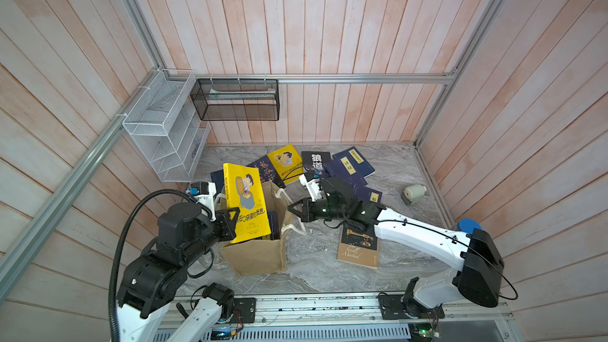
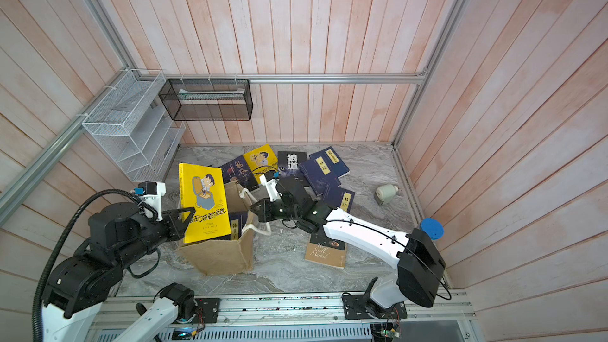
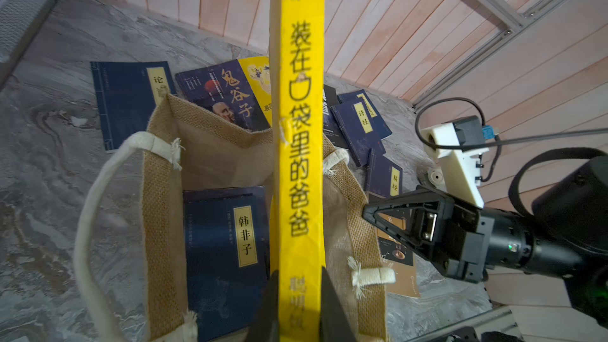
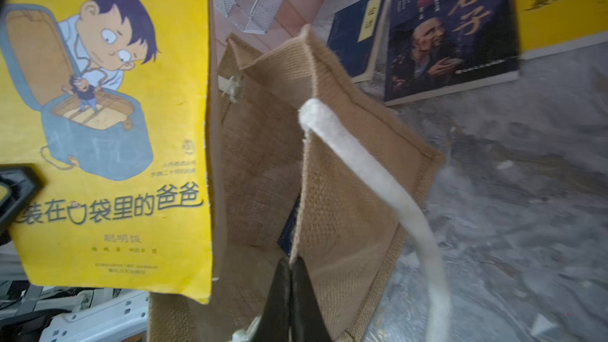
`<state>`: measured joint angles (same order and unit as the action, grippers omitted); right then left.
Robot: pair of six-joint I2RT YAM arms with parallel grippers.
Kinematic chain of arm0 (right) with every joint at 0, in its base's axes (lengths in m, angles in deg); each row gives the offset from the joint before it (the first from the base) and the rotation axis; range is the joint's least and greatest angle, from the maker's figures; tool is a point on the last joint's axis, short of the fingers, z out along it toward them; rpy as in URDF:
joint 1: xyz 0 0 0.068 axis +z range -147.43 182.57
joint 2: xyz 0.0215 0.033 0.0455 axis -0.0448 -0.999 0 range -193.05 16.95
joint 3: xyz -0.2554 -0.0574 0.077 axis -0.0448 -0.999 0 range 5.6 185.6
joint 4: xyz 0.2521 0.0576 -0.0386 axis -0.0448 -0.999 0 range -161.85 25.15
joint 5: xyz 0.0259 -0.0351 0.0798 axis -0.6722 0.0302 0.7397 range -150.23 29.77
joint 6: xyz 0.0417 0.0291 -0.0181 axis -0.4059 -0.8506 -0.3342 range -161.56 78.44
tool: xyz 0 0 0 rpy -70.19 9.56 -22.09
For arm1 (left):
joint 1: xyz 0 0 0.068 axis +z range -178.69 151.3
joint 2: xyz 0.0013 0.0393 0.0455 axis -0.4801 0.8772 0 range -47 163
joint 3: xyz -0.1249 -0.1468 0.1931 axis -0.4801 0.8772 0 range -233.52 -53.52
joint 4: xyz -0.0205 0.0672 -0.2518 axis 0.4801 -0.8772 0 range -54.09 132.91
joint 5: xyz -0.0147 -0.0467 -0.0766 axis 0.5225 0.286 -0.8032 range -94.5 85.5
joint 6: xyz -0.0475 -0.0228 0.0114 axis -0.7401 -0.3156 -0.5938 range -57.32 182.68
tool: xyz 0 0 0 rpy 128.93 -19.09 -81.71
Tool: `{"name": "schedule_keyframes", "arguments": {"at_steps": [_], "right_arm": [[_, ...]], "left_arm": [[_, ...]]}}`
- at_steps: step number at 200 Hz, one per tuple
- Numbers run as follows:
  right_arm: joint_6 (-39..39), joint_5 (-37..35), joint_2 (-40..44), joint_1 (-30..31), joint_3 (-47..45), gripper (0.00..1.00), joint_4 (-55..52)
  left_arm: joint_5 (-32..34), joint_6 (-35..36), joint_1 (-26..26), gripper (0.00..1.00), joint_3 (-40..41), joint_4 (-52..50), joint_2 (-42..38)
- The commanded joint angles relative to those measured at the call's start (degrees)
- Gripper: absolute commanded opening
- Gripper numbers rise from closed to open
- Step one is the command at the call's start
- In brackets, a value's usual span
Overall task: Put the books into the canvas bag
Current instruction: Move the canvas bag to the center of the board, then place the book in the canvas bag.
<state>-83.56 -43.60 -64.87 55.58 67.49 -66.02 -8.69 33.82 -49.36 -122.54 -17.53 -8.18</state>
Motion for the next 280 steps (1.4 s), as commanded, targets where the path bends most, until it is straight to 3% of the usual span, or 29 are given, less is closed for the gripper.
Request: {"name": "schedule_keyframes", "arguments": {"at_steps": [1, 32, 79, 123, 187, 230, 280], "right_arm": [[0.37, -2.44, 4.64, -2.37, -0.88, 0.0, 2.18], [-0.42, -0.85, 9.3, -6.11, -5.46, 0.0, 0.63], [-1.43, -6.16, 16.04, -6.53, -11.03, 0.0, -0.4], [-3.61, -6.43, 19.28, -6.54, -14.15, 0.0, -0.31], [-2.08, -7.91, 20.12, -6.54, -13.53, 0.0, -2.18], [-1.18, -7.83, 18.95, -6.52, -13.11, 0.0, -2.56], [-0.51, -7.64, 18.04, -6.54, -12.73, 0.0, -2.48]], "left_arm": [[-6.8, -3.81, -0.05, 0.0, 2.43, 10.34, 1.3], [-7.94, -6.39, -2.2, 0.0, 5.36, 14.0, 2.98], [-0.59, -10.2, -12.47, 0.0, 6.97, 17.03, 4.76], [4.57, -10.95, -20.29, 0.0, 7.54, 18.8, 7.65], [7.44, -9.91, -22.65, 0.0, 4.03, 12.56, 12.11], [1.01, -5.63, -22.79, 0.0, 5.22, 18.55, 8.78], [0.29, -3.76, -22.84, 0.0, 3.74, 13.33, 11.72]]}}
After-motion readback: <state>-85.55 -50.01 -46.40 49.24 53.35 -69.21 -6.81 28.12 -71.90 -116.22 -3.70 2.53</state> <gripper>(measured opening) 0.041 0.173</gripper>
